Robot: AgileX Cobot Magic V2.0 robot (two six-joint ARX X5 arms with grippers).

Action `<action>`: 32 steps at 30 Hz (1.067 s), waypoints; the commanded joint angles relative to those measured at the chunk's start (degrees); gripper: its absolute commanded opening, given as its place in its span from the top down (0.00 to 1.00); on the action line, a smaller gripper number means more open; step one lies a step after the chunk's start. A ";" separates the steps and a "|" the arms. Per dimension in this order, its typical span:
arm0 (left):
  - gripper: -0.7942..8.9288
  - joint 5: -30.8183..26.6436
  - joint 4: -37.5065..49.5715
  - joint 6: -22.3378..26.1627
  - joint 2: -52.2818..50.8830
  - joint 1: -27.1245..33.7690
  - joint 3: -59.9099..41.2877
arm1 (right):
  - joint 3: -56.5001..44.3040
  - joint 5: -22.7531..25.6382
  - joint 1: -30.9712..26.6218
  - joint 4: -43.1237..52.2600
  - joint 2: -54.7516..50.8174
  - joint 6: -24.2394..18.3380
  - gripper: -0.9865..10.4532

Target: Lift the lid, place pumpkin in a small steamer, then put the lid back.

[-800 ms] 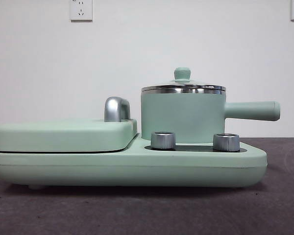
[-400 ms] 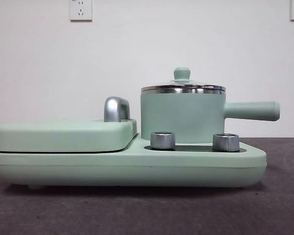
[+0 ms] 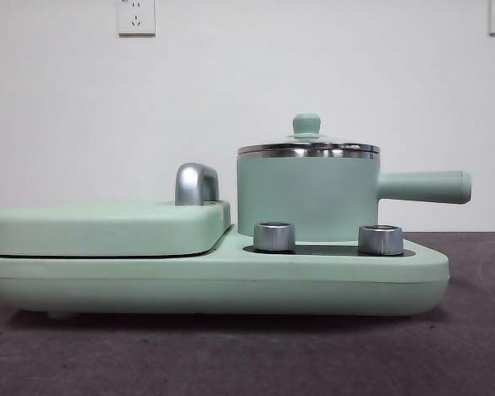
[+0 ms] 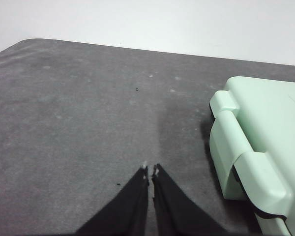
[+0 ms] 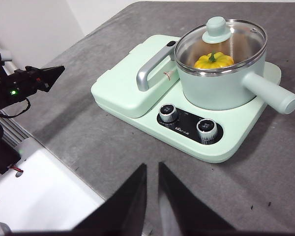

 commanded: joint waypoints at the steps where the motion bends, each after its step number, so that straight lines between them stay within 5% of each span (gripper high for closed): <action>1: 0.89 -0.28 0.07 -0.17 -0.07 0.09 -1.11 | 0.48 0.02 0.52 0.61 -0.02 0.37 0.88; 19: 0.89 -0.28 0.07 -0.17 -0.07 0.09 -1.11 | -1.27 -0.28 -2.69 2.67 -0.02 0.37 0.88; 32: 0.89 -0.28 0.04 -0.17 -0.07 0.09 -1.11 | -35.36 0.00 -28.96 50.14 -5.31 0.31 0.88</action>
